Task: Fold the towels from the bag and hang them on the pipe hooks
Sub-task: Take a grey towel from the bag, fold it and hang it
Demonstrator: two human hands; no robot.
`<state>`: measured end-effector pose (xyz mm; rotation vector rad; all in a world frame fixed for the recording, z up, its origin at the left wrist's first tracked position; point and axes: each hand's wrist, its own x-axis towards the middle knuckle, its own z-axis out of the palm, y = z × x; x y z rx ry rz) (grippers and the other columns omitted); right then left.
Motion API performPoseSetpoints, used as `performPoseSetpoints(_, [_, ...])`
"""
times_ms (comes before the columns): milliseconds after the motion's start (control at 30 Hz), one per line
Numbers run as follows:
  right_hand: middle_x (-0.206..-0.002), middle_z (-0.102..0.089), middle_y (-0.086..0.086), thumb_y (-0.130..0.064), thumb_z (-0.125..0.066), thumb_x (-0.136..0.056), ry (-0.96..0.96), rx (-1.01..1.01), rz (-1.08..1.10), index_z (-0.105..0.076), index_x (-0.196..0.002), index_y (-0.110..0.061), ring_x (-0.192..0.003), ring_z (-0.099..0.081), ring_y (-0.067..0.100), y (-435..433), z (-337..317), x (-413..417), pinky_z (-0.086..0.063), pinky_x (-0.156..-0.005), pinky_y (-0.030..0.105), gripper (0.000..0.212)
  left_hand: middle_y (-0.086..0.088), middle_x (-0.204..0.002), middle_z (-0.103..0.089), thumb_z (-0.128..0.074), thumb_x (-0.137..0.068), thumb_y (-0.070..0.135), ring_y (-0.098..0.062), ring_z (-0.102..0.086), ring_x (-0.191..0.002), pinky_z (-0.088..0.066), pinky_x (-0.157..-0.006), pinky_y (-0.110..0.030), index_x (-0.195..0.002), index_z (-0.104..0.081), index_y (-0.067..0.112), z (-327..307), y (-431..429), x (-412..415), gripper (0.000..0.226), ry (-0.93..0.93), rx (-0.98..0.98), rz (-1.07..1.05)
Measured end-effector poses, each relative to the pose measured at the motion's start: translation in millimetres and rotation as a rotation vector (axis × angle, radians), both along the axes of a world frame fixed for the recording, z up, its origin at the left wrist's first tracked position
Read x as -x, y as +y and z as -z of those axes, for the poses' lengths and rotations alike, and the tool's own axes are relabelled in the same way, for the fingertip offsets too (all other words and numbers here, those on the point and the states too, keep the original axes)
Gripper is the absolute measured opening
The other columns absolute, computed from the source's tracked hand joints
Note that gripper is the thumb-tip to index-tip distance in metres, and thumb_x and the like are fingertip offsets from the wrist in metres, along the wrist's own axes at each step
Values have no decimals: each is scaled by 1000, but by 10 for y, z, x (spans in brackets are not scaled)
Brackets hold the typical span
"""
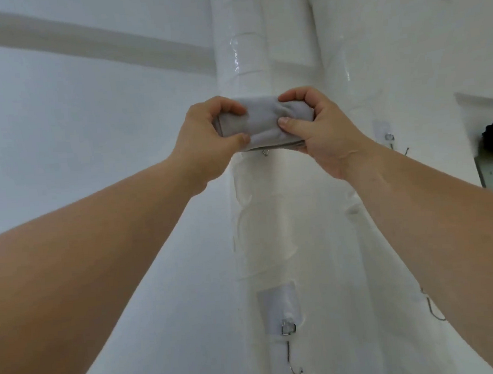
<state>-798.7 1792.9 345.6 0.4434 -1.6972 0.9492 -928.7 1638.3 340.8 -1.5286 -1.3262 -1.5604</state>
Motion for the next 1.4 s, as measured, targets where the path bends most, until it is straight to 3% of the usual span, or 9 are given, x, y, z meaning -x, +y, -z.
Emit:
performPoseSetpoints(100, [-112, -62, 7, 2, -65, -92, 25, -25, 34, -60, -109, -21, -91, -65, 22, 57, -207, 44, -61, -77, 36, 29, 8, -100, -55, -76, -81, 8, -8, -54, -76, -44, -55, -10, -102, -68, 28, -179, 42, 22, 30, -7, -33, -22])
performPoseSetpoints(267, [-110, -63, 6, -4, -70, -87, -10, -35, 99, -64, -106, -26, -93, -64, 22, 270, -132, 182, -57, -91, 57, 29, 6, -98, -55, -76, -84, 8, -9, -53, -73, -41, -49, -10, -108, -68, 26, -120, 183, 113, 32, -35, 38, -46])
performPoseSetpoints(600, [-109, -66, 2, -3, -69, -91, -87, 46, -15, -62, -114, -22, -91, -69, 17, 400, 75, 225, -59, -75, 30, 31, -3, -110, -61, -73, -86, 4, -17, -63, -91, -54, -73, -21, -110, -66, 23, 18, 275, 133, 31, -99, 93, 31])
performPoseSetpoints(667, [-110, -62, -1, -18, -68, -92, -81, -18, 249, -60, -114, -28, -97, -65, 18, 373, 49, 233, -57, -77, 32, 26, -3, -121, -56, -69, -88, 14, -21, -60, -104, -52, -81, -21, -108, -63, 26, 7, 286, 105, 24, 18, 61, -158])
performPoseSetpoints(767, [-127, -50, 7, -43, -58, -92, 53, -277, 895, -56, -119, -26, -116, -51, 27, 366, 45, 276, -45, -98, 39, 32, -4, -156, -37, -57, -96, 36, -31, -41, -137, -36, -110, -40, -115, -61, 23, -18, 308, 53, 23, 342, -20, -760])
performPoseSetpoints(900, [-162, -31, 2, -39, -37, -103, 165, -576, 1168, -36, -150, -24, -151, -23, 29, 365, 112, 313, -21, -122, 49, 49, 6, -170, -14, -35, -108, 30, -20, -8, -158, -5, -126, -52, -156, -29, 28, -7, 380, 78, 48, 545, 72, -888])
performPoseSetpoints(1000, [-169, -8, -10, -37, -23, -108, 49, -628, 1162, -7, -160, -34, -157, 1, 21, 405, 134, 369, -2, -126, 47, 54, 11, -171, -2, -21, -110, 35, -15, 3, -158, 0, -127, -48, -162, -6, 30, 60, 432, 220, 54, 557, 142, -906])
performPoseSetpoints(1200, [-168, 9, -14, -43, -19, -107, -5, -563, 929, 5, -159, -36, -155, 15, 19, 485, 189, 495, 8, -125, 47, 57, 13, -170, 11, -14, -106, 51, -12, 14, -156, 8, -126, -49, -161, 8, 29, 180, 534, 354, 63, 508, 166, -827])
performPoseSetpoints(1400, [-168, 12, -15, -43, -20, -108, -42, -547, 881, 7, -158, -38, -155, 15, 21, 482, 171, 483, 5, -124, 49, 57, 13, -169, 15, -16, -107, 51, -12, 17, -155, 9, -126, -51, -160, 11, 30, 176, 548, 361, 64, 501, 179, -832])
